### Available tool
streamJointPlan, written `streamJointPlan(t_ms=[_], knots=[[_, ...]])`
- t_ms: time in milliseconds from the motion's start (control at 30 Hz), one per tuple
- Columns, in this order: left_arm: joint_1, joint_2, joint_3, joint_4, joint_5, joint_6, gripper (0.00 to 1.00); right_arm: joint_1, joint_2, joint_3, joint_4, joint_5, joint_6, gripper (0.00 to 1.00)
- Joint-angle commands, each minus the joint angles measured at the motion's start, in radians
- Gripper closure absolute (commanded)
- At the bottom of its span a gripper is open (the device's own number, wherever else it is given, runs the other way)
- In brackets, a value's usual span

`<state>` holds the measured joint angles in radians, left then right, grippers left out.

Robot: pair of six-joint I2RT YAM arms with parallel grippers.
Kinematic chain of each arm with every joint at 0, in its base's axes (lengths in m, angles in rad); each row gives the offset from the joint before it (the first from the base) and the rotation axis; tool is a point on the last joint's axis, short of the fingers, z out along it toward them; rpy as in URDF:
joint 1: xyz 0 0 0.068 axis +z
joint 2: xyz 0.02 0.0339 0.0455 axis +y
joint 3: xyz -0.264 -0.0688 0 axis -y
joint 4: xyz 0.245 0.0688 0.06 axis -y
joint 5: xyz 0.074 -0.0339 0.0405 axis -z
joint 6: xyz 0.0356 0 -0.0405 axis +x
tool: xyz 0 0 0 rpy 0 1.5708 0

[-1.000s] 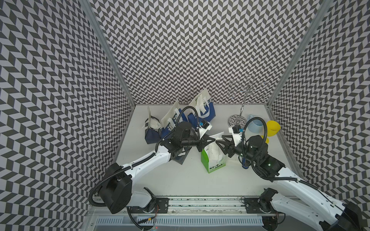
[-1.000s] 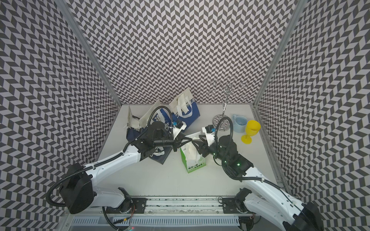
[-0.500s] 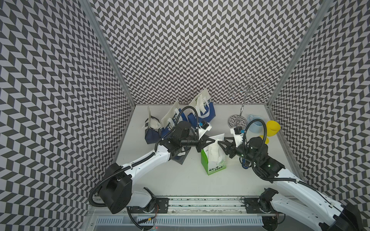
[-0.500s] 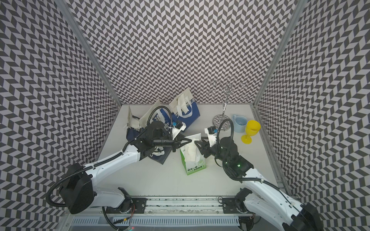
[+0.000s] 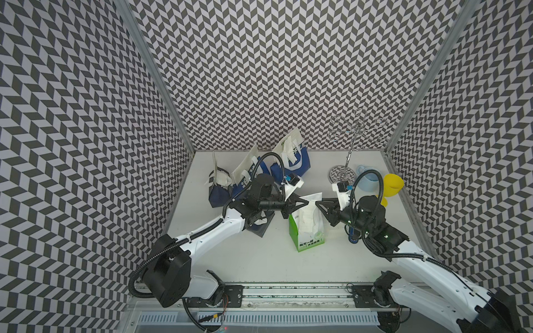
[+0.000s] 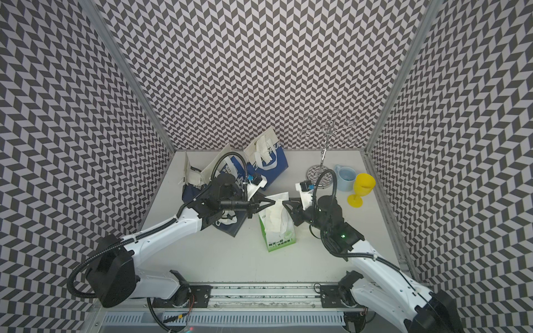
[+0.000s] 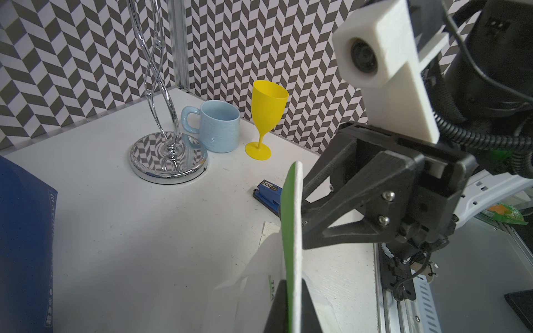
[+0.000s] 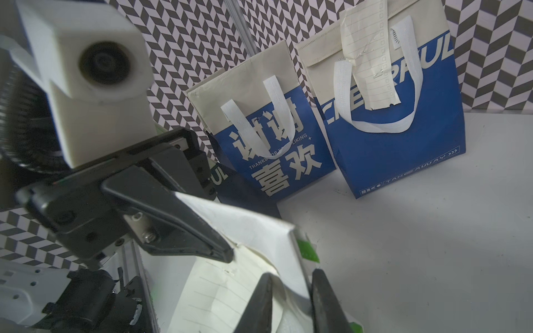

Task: Staple the receipts to the bags
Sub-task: Hold the receipt from the takeout bag, then pick up the stapler from the center of the board.

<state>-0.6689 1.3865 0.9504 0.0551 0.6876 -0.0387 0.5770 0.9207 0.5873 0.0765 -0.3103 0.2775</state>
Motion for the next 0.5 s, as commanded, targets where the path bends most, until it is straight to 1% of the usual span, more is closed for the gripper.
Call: streamJointPlan(t_ms=[0, 33, 100, 167, 233, 267, 300, 333, 367, 433, 467], knots=[[-0.016, 0.035, 0.025, 0.008, 0.001, 0.009, 1.00, 0.024, 0.007, 0.012, 0.163, -0.174, 0.025, 0.85], [-0.018, 0.034, 0.025, 0.008, 0.000, 0.009, 1.00, 0.025, 0.009, 0.013, 0.162, -0.160, 0.027, 0.89], [-0.018, 0.031, 0.024, 0.010, -0.038, 0.007, 1.00, 0.025, 0.007, 0.026, 0.137, -0.085, 0.032, 0.88], [-0.018, 0.021, 0.024, 0.013, -0.122, 0.001, 1.00, 0.025, -0.003, 0.049, 0.074, 0.119, 0.059, 0.75], [-0.018, 0.011, 0.023, 0.013, -0.208, 0.002, 1.00, 0.024, -0.009, 0.063, 0.008, 0.399, 0.082, 0.57], [-0.020, 0.006, 0.024, 0.010, -0.232, 0.006, 1.00, 0.022, -0.005, 0.080, -0.036, 0.516, 0.093, 0.51], [-0.020, 0.001, 0.024, 0.008, -0.246, 0.009, 1.00, 0.014, 0.008, 0.100, -0.090, 0.608, 0.097, 0.44], [-0.021, -0.006, 0.022, 0.009, -0.252, 0.010, 1.00, 0.005, 0.029, 0.118, -0.142, 0.670, 0.095, 0.38], [-0.025, -0.012, 0.022, 0.011, -0.256, 0.013, 1.00, -0.002, 0.049, 0.133, -0.190, 0.732, 0.108, 0.34], [-0.038, -0.021, 0.021, 0.017, -0.273, 0.018, 1.00, -0.030, 0.124, 0.161, -0.325, 0.852, 0.169, 0.30], [-0.047, -0.023, 0.022, 0.020, -0.281, 0.019, 1.00, -0.051, 0.161, 0.167, -0.383, 0.879, 0.199, 0.29]])
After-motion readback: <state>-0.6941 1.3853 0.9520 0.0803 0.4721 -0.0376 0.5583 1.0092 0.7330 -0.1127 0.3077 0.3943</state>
